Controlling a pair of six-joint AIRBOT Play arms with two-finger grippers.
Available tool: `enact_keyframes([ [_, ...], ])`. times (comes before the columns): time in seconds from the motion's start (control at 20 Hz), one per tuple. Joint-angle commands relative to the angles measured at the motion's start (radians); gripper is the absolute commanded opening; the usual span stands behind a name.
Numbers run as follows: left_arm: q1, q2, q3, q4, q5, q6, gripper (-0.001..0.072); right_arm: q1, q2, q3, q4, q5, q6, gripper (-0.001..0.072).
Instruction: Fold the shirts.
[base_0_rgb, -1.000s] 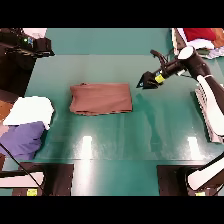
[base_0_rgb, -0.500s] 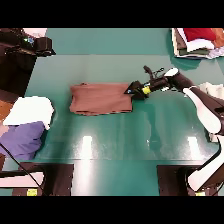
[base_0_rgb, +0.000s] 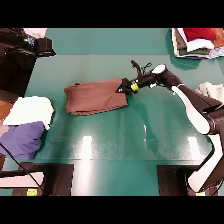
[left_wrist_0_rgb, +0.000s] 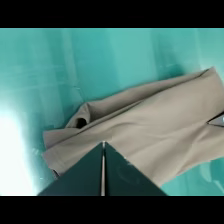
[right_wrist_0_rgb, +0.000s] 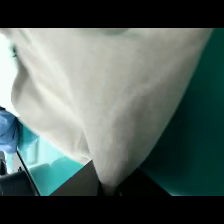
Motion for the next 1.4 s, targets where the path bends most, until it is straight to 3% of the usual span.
enact_keyframes([
  [0.0, -0.008, 0.000, 0.000, -0.032, -0.018, 0.001, 0.0025, -0.050, 0.090, 0.033, -0.112, 0.020, 0.007, 0.0016],
  [0.15, -0.050, 0.000, 0.000, -0.028, -0.017, 0.002, 0.0025, -0.173, 0.240, 0.033, -0.295, 0.056, 0.048, 0.0016],
  [0.45, -0.192, -0.001, 0.000, -0.029, 0.033, 0.008, 0.0025, -0.548, 0.459, 0.033, -0.483, 0.174, 0.134, 0.0016],
  [0.85, -0.314, -0.001, 0.000, -0.029, 0.048, 0.008, 0.0025, -0.995, 0.454, 0.034, -0.417, 0.074, 0.157, 0.0016],
  [1.05, -0.319, -0.001, 0.000, -0.029, 0.073, 0.008, 0.0025, -1.062, 0.414, 0.034, -0.278, 0.027, 0.114, 0.0016],
  [1.35, -0.319, -0.001, 0.000, -0.028, 0.069, 0.008, 0.0025, -1.064, 0.414, 0.220, -0.258, 0.059, 0.079, 0.0016],
])
